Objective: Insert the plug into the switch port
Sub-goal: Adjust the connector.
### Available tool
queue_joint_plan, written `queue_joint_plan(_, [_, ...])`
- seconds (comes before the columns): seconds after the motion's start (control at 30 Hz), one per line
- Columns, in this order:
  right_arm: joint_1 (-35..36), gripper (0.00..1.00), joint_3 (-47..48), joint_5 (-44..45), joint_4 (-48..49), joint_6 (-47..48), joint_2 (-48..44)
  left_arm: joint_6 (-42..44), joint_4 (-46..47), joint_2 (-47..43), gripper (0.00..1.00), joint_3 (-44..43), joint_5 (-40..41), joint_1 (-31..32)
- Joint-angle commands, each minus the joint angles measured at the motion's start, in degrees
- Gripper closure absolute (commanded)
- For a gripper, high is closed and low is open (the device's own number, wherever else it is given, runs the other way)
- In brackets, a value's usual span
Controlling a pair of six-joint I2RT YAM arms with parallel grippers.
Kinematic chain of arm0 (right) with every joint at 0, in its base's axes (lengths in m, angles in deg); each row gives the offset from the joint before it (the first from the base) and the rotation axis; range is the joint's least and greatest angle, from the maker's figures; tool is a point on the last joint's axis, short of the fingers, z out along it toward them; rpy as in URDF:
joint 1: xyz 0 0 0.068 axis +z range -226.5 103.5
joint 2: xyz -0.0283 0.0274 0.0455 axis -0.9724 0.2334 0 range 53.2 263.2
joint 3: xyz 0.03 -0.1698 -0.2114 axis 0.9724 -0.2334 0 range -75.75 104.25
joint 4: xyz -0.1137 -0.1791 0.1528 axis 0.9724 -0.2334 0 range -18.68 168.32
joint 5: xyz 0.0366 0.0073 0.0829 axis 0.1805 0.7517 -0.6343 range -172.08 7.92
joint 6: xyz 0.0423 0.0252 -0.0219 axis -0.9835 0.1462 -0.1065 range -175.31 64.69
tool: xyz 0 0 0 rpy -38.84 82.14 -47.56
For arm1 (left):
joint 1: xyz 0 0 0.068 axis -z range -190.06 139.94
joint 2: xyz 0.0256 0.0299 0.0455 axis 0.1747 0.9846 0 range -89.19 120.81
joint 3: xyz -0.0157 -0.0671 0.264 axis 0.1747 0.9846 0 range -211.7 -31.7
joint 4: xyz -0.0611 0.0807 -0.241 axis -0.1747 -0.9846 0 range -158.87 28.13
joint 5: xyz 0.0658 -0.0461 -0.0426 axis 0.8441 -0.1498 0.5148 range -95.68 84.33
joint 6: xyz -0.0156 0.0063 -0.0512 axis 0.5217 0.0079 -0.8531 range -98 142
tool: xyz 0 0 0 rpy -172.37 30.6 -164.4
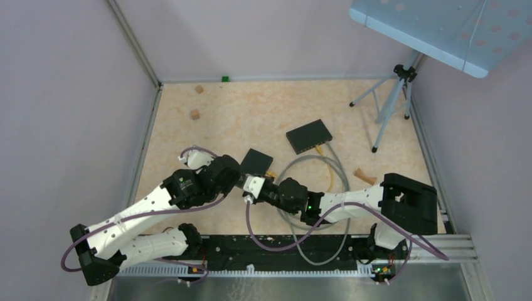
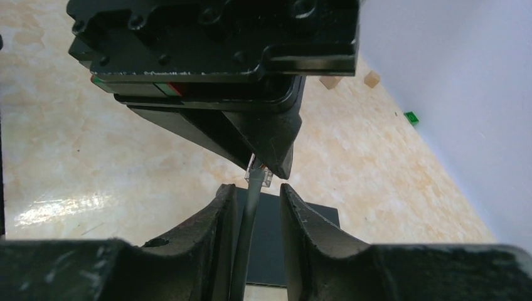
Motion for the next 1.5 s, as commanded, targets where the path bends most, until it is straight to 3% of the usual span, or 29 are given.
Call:
queue_joint_plan(0.0, [0.21, 0.72, 2.24, 4.55, 2.04, 2.06, 1.49, -1.98, 0.16, -0.25, 1.0, -0.24, 1.09, 0.1])
queue_joint_plan(0.17, [0.16, 0.87, 1.51, 4.98, 3.0, 2.21, 0.62, -1.94, 0.07, -0.18, 1.0, -0.08, 1.49, 0.06])
queue_joint_plan(0.23, [0.17, 1.0, 1.03, 4.38, 3.42, 2.19, 0.16, -1.93, 0.09, -0.26, 1.0, 0.07, 1.93, 0.06])
queue_joint_plan(0.27, [0.18, 1.0, 0.77, 3.85, 3.46, 2.08, -0.26, -1.89, 0.24, -0.42, 1.0, 0.49, 2.47, 0.06])
queue_joint_plan(0.3, [0.2, 1.0, 0.53, 3.29, 3.31, 1.78, -0.82, -1.73, 0.66, -0.75, 0.93, 0.88, 3.09, 0.06])
queue_joint_plan(0.43, [-0.26, 1.0, -1.69, 2.57, 2.58, -1.3, -4.22, 8.74, 9.02, -3.96, 0.36, 2.86, 8.14, 0.06])
queue_joint_plan(0.47, [-0.88, 1.0, -2.43, 1.92, 1.77, -2.95, -5.45, 12.65, 11.57, -5.0, 0.26, 3.28, 9.51, 0.06])
queue_joint_plan(0.53, [-2.63, 1.0, -3.95, -1.48, -0.94, -6.78, -8.4, 19.47, 16.24, -7.38, 0.19, 3.95, 12.38, 0.06])
queue_joint_plan(0.67, [-8.08, 1.0, -6.08, -12.9, -8.03, -15.81, -13.22, 34.41, 23.24, -11.75, 0.18, 5.23, 16.65, -0.03])
queue_joint_plan(0.8, [-11.56, 1.0, -6.48, -20.96, -14.78, -20.83, -14.83, 49.05, 32.61, -14.4, 0.24, 9.33, 13.74, -0.92])
queue_joint_plan(1.0, [-18.05, 1.0, -8.41, -31.68, -14.82, -32.2, -17.55, 54.32, 38.11, -15.76, 0.25, 15.21, 3.21, -7.94])
queue_joint_plan(1.23, [-23.16, 1.0, -7.75, -41.27, -14.87, -40.73, -20.4, 57.58, 45.25, -12.25, 0.16, 22.7, -17.07, -23.36])
queue_joint_plan(1.47, [-28.71, 1.0, -11.55, -54.38, 2.51, -54.25, -20.67, 59.57, 50.85, -10.61, 0.09, 26.19, -21.19, -26.38])
